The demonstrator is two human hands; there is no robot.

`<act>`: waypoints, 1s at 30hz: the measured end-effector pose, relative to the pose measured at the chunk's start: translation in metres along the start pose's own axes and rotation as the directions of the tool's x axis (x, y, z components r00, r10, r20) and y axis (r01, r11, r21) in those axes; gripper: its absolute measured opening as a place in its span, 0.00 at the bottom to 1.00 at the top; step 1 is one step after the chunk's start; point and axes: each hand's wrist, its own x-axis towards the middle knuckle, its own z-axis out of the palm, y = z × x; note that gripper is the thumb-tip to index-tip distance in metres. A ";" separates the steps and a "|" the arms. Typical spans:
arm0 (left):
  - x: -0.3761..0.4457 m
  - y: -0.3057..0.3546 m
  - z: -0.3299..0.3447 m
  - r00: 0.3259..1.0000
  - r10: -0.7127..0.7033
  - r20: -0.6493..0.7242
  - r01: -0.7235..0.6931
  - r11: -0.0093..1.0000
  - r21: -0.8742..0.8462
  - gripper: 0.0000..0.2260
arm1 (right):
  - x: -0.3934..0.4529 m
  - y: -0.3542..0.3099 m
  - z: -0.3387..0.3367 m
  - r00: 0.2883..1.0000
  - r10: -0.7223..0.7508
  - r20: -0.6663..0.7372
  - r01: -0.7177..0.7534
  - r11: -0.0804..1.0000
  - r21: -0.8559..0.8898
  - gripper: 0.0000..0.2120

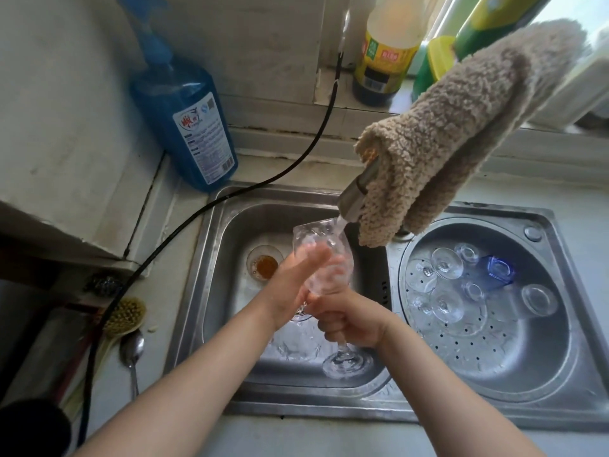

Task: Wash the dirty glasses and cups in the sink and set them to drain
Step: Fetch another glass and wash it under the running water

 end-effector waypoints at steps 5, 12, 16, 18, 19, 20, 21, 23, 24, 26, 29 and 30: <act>0.009 -0.009 0.032 0.879 0.053 -0.474 -0.028 0.998 0.059 0.41 | 0.017 0.014 0.020 0.634 -0.442 -0.635 0.050 0.843 -0.536 0.10; 0.010 0.004 0.026 0.935 0.094 -0.342 -0.060 0.992 0.108 0.40 | 0.017 0.018 0.026 0.589 -0.483 -0.648 0.149 0.853 -0.501 0.14; 0.004 0.016 -0.001 0.991 0.018 -0.130 -0.012 0.999 0.052 0.40 | -0.001 0.006 0.010 0.939 -0.194 -0.284 0.143 0.971 -0.191 0.13; 0.001 0.017 -0.007 0.997 0.006 -0.077 -0.001 0.998 0.059 0.43 | -0.005 0.004 0.003 0.979 -0.157 -0.130 0.135 0.978 -0.159 0.11; -0.001 0.016 -0.007 0.998 -0.007 -0.056 0.011 0.997 0.077 0.45 | -0.005 0.004 0.002 0.980 -0.173 -0.101 0.155 0.975 -0.162 0.09; -0.003 0.015 -0.004 1.000 -0.009 -0.016 0.011 0.992 0.126 0.43 | -0.004 0.005 0.002 0.975 -0.199 -0.095 0.182 0.970 -0.158 0.07; -0.007 0.013 -0.001 1.000 -0.010 0.013 0.007 0.975 0.222 0.39 | -0.002 0.006 0.003 0.963 -0.249 -0.102 0.231 0.959 -0.164 0.07; -0.014 0.009 0.006 1.000 0.002 0.009 -0.006 0.909 0.417 0.30 | 0.001 0.007 0.008 0.916 -0.372 -0.150 0.333 0.914 -0.234 0.09; -0.016 0.008 0.006 1.000 0.020 -0.022 -0.007 0.878 0.478 0.30 | 0.002 0.008 0.009 0.893 -0.413 -0.178 0.361 0.894 -0.266 0.11; -0.018 0.006 0.004 0.995 0.070 -0.072 -0.021 0.848 0.530 0.34 | 0.001 0.005 0.009 0.882 -0.435 -0.179 0.370 0.876 -0.309 0.14; -0.021 0.002 -0.003 0.976 0.181 -0.121 -0.092 0.846 0.525 0.32 | -0.006 0.000 -0.004 0.846 -0.446 -0.293 0.246 0.814 -0.527 0.20; -0.020 0.000 -0.006 0.971 0.198 -0.136 -0.103 0.855 0.509 0.32 | -0.011 -0.002 -0.009 0.784 -0.491 -0.380 0.200 0.779 -0.595 0.20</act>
